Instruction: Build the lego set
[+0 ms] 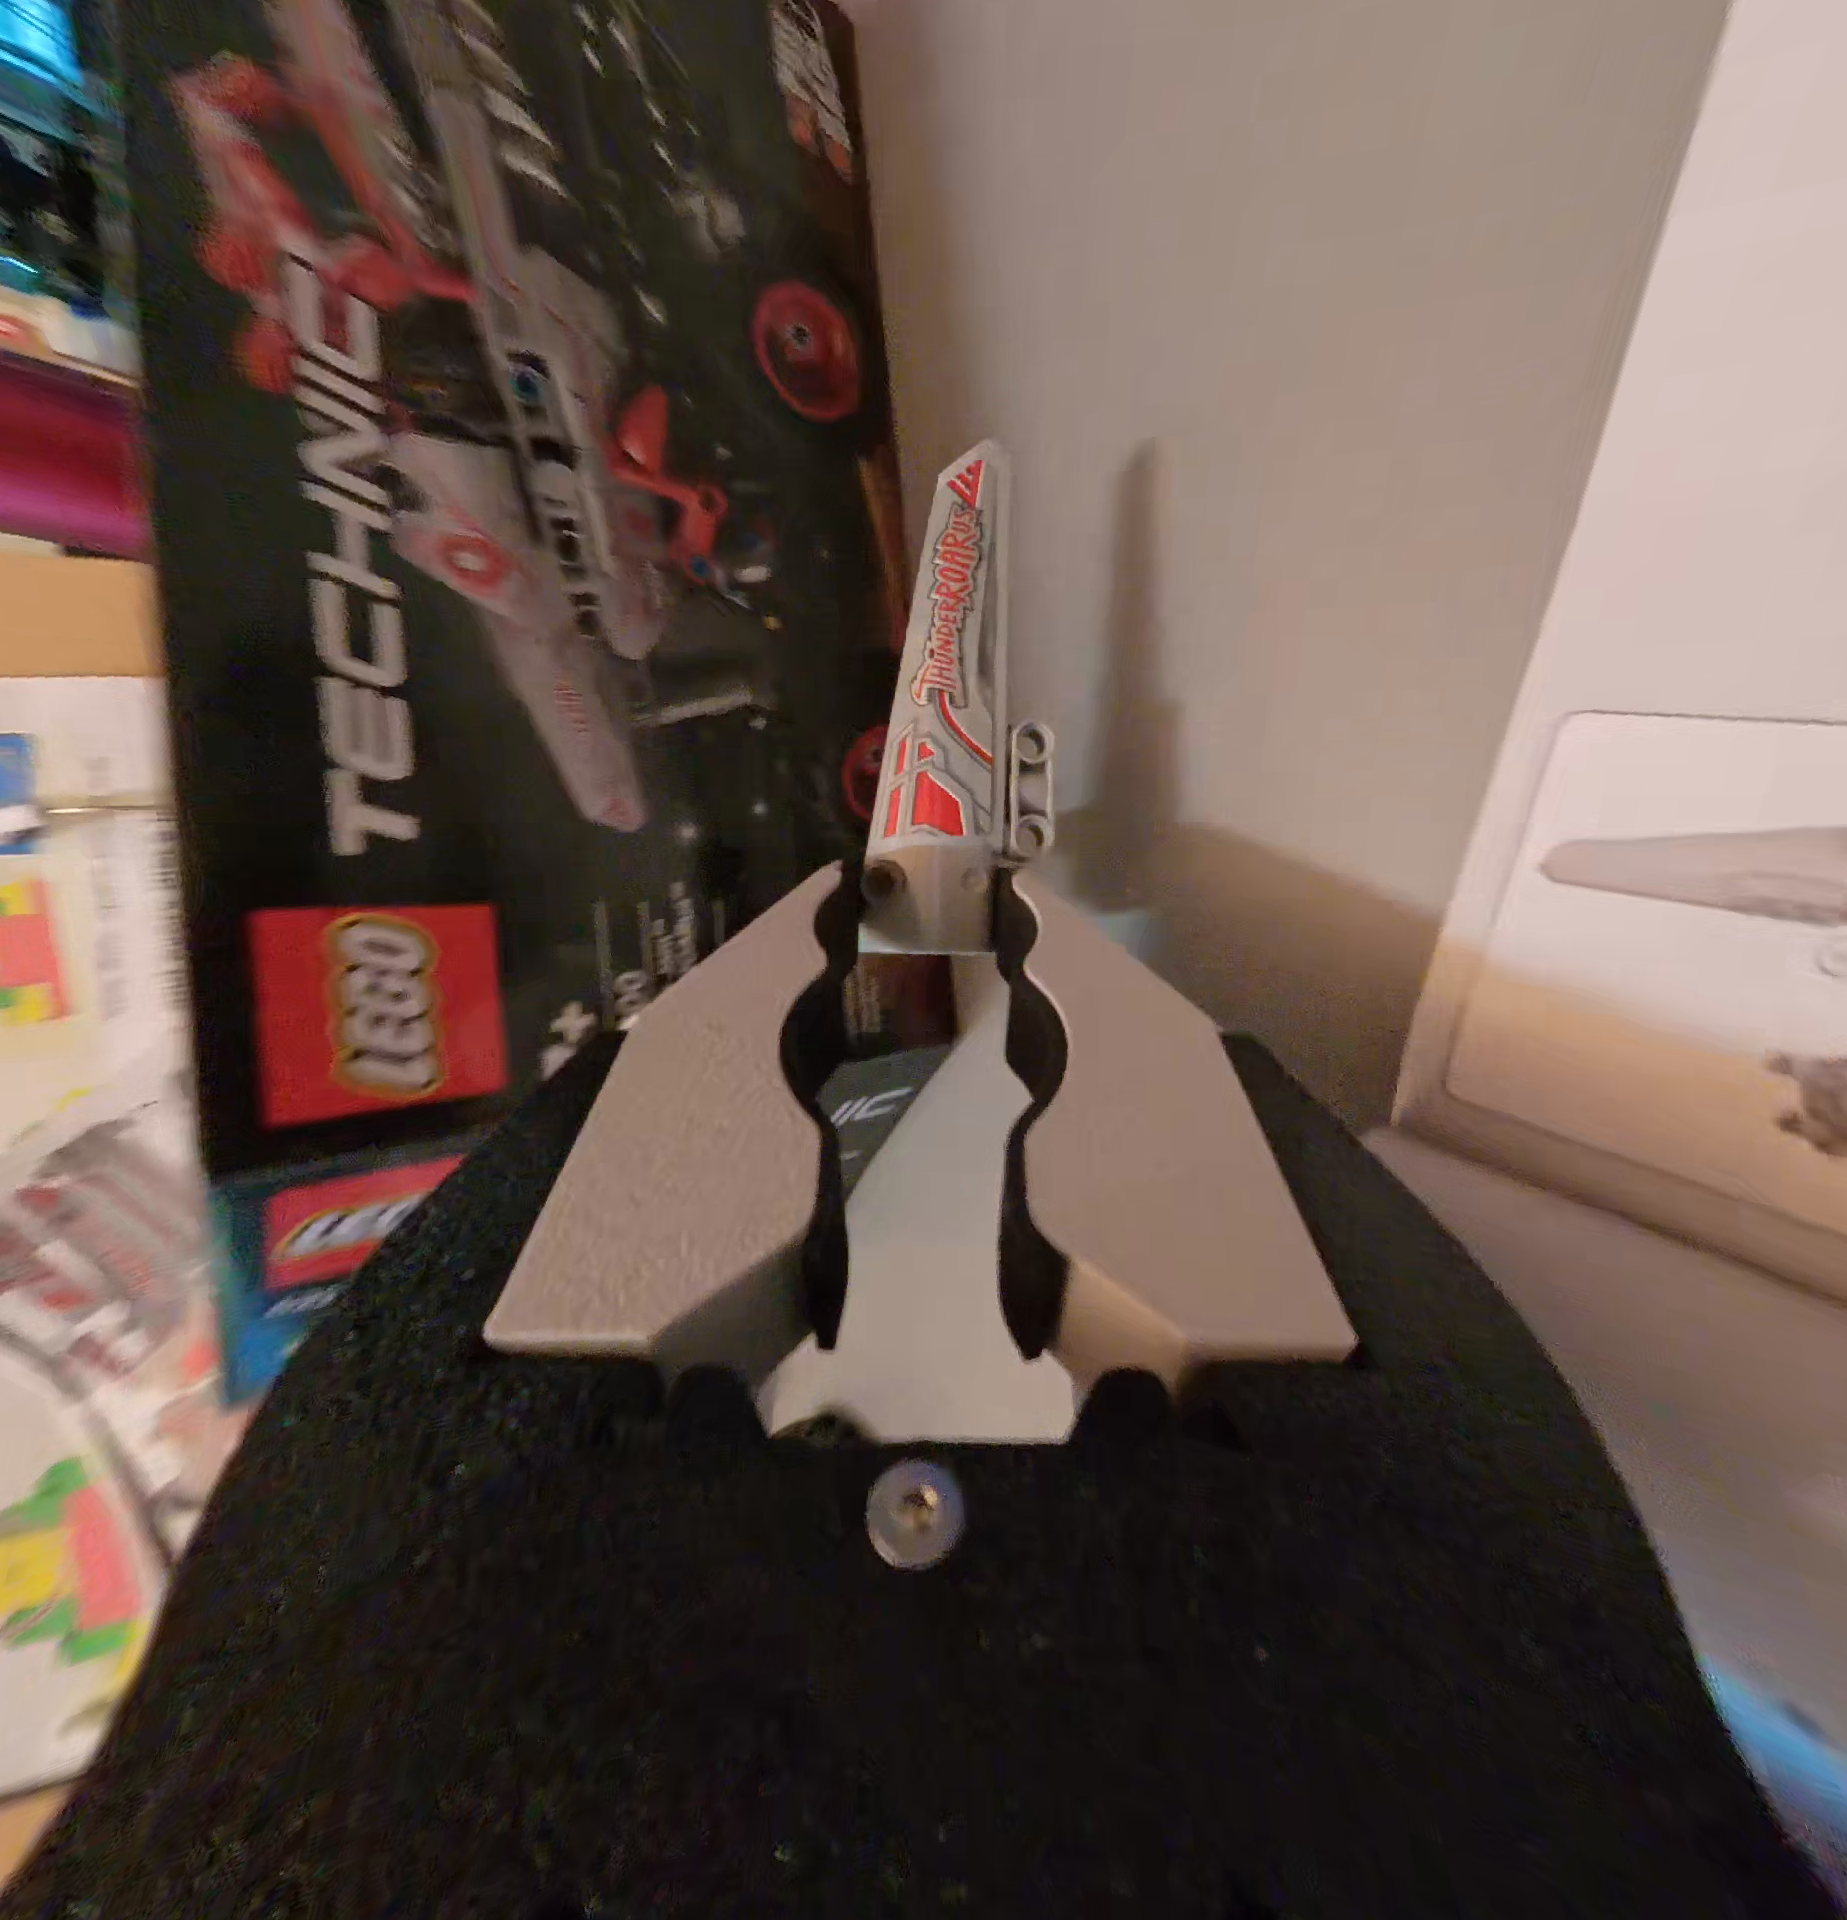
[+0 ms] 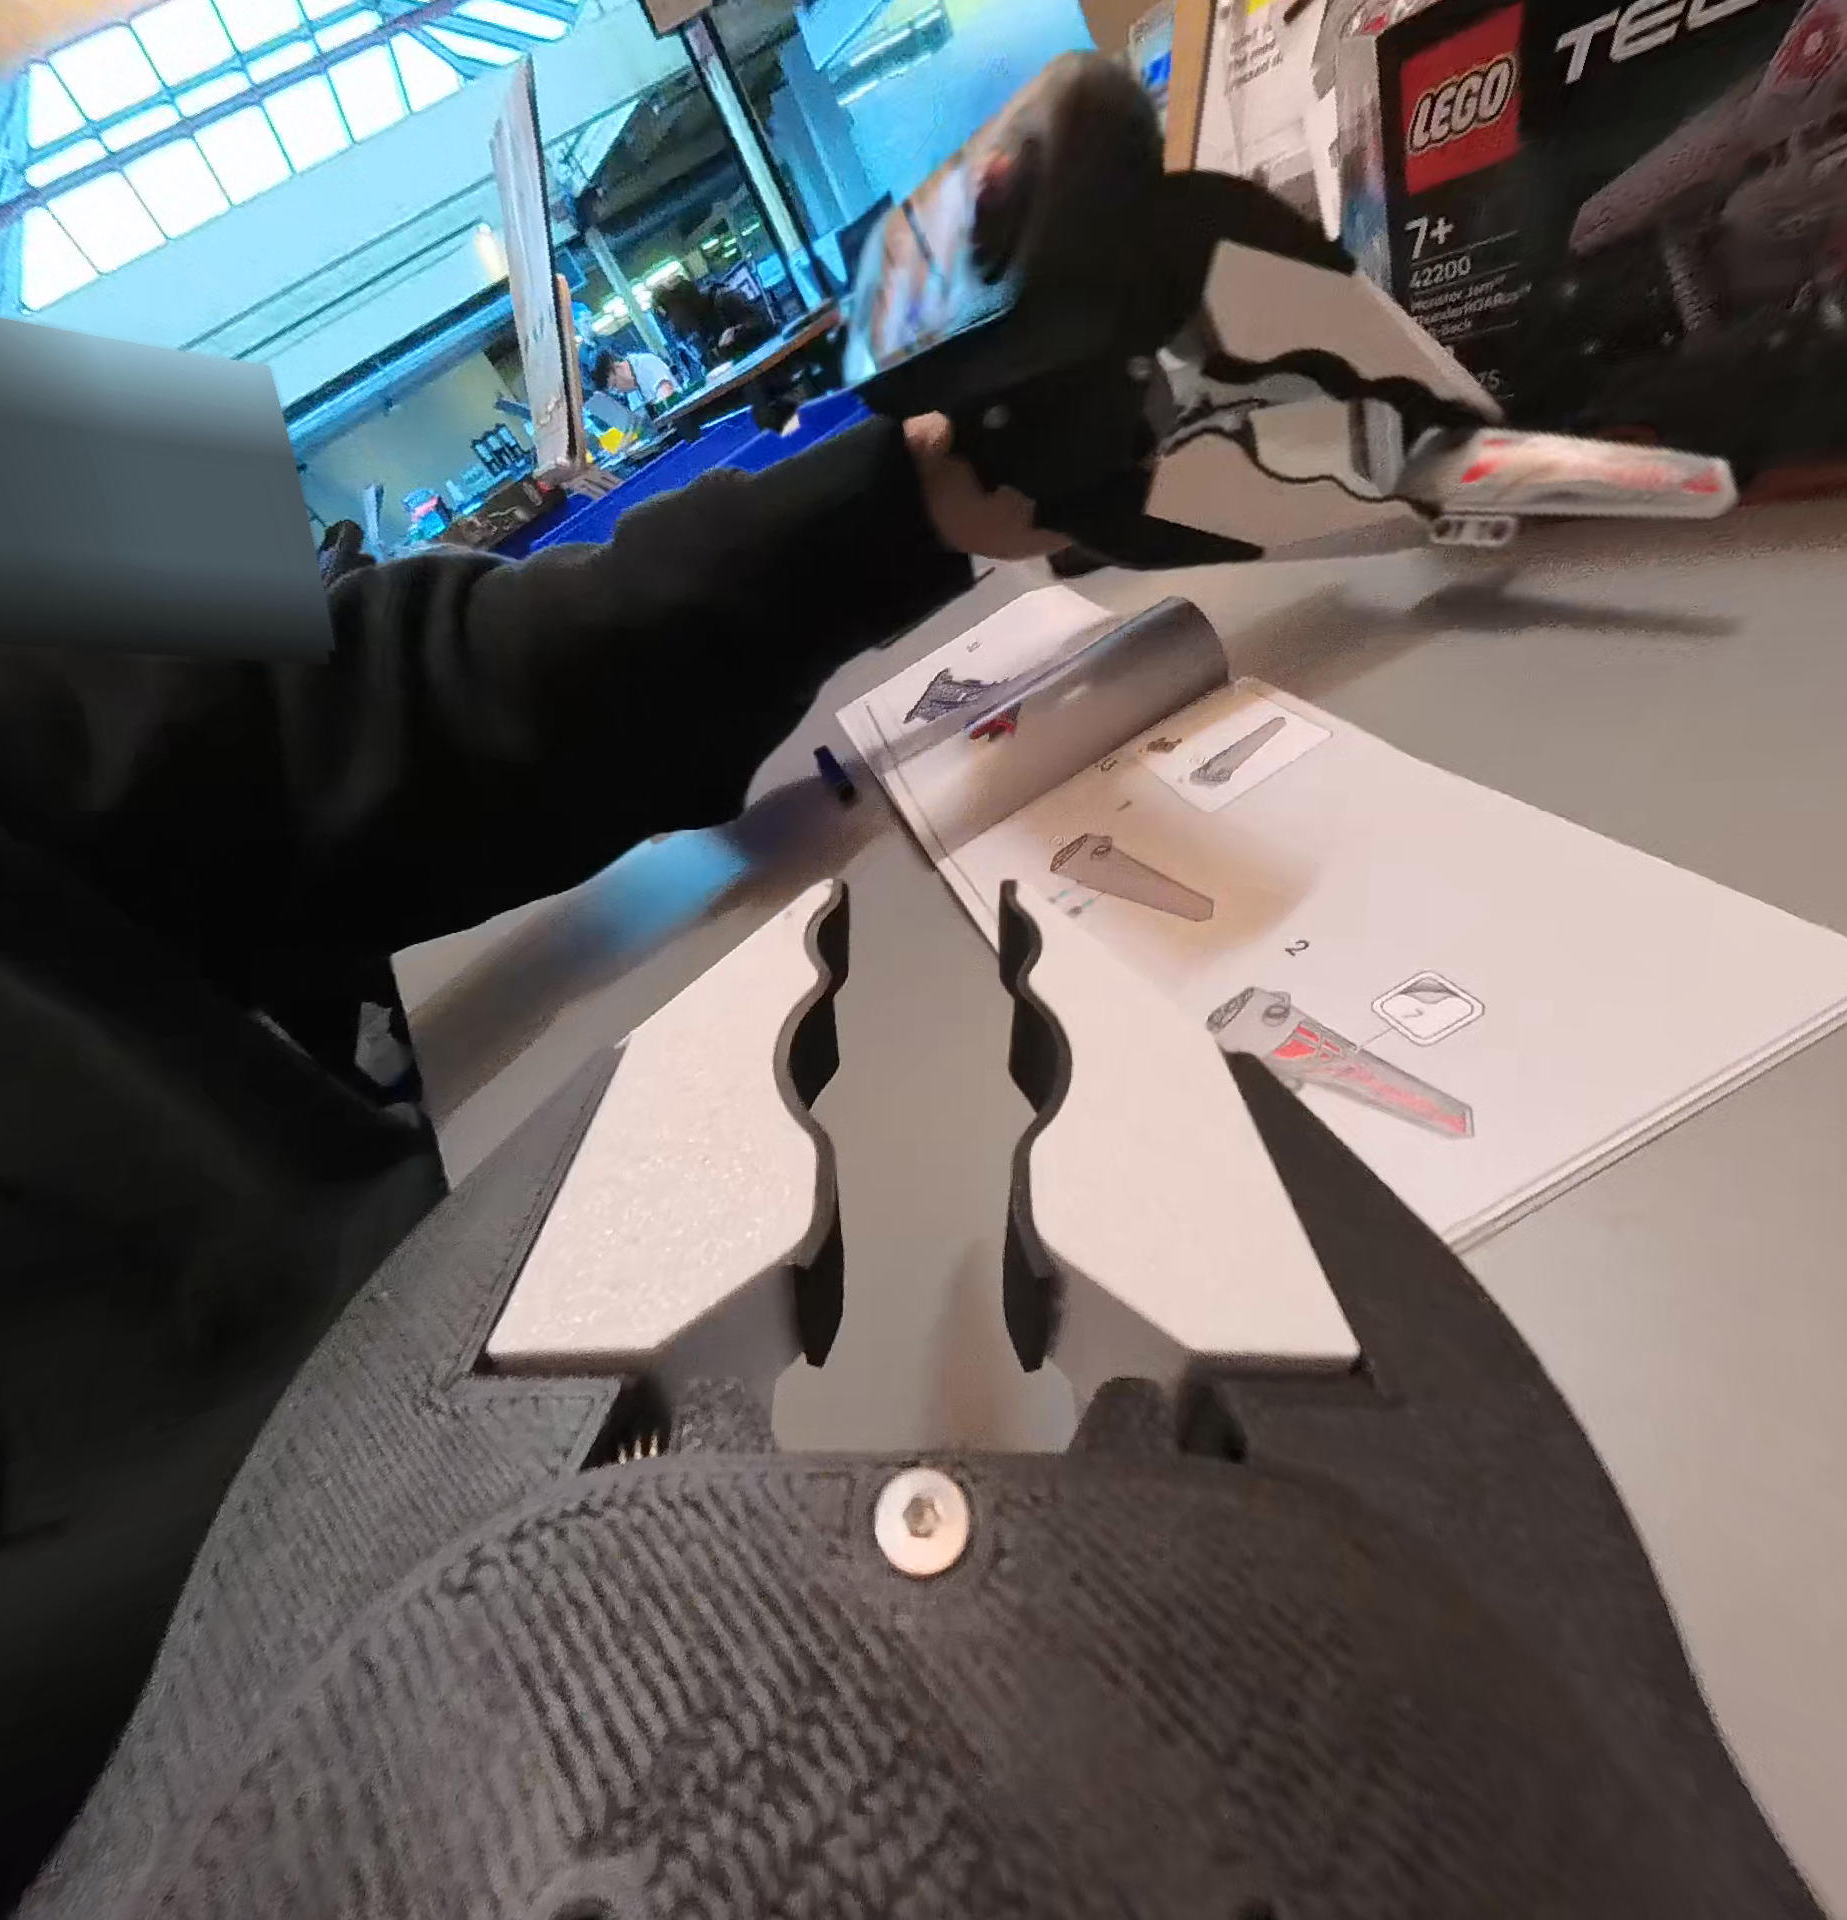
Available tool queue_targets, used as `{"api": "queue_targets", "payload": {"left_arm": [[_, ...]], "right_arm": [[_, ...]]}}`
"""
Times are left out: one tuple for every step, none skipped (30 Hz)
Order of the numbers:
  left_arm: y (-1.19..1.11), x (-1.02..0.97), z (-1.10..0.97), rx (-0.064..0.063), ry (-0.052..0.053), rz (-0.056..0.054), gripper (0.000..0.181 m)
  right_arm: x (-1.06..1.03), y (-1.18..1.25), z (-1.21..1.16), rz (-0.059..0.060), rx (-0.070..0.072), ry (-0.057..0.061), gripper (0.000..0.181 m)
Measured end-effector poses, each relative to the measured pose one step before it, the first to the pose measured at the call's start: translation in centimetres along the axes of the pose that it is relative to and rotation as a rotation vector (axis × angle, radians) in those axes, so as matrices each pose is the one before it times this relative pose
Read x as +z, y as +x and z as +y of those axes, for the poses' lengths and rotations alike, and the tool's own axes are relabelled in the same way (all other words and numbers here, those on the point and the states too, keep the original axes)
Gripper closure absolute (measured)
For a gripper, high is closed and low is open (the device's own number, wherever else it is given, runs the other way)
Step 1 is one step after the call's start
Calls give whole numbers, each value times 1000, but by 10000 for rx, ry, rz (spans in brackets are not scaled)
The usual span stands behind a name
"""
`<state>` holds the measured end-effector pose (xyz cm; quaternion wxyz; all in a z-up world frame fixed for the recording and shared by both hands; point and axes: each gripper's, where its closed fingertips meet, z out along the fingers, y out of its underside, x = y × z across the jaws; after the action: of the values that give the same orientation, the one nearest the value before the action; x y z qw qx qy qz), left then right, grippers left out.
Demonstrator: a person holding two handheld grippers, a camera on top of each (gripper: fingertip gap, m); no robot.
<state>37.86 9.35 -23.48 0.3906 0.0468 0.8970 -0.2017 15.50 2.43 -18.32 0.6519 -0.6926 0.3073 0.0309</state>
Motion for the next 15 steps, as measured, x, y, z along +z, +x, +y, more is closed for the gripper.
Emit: {"api": "queue_targets", "payload": {"left_arm": [[551, 657, 57, -302, -89, 488, 158], [501, 445, -25, -415, -76, 478, 158], [429, 301, -59, -430, -71, 459, 158], [366, 182, -48, -425, -73, 441, 158], [208, 69, -62, -412, -50, 343, 158], [209, 24, -68, -364, -15, 336, 158], [226, -18, -77, -330, 20, 326, 158], [128, 2, -71, -275, 59, 200, 158], [-28, 5, -46, -203, 69, 30, 155], [-20, -70, 37, -127, 40, -25, 153], [67, -254, 60, -91, 28, -33, 148], [47, -525, 53, -110, 58, -119, 141], [-19, -884, -79, -187, 158, -267, 139], [351, -1213, -448, -209, 359, -174, 137], [1237, -1408, -883, -161, 568, 194, 136]], "right_arm": [[-335, 108, 62, 13, 116, -55, 156], [-416, 210, 75, 88, 225, -93, 157], [-428, 247, 102, 94, 212, -141, 158], [-430, 263, 49, 101, 123, -109, 158], [-385, 220, -47, 94, 33, -29, 159], [-324, 148, -124, 70, -36, 37, 159], [-231, 114, -146, 67, -44, 53, 159], [-166, 61, -65, 41, -54, 5, 159], [-103, 15, 108, 10, -80, -109, 159], [-77, 42, 246, 28, -116, -210, 159], [-115, 89, 297, 84, -158, -248, 159], [-129, 164, 251, 147, -195, -233, 159], [-147, 159, 206, 178, -230, -213, 158], [-179, 159, 162, 203, -250, -193, 158], [-177, 116, 152, 201, -257, -164, 158]]}}
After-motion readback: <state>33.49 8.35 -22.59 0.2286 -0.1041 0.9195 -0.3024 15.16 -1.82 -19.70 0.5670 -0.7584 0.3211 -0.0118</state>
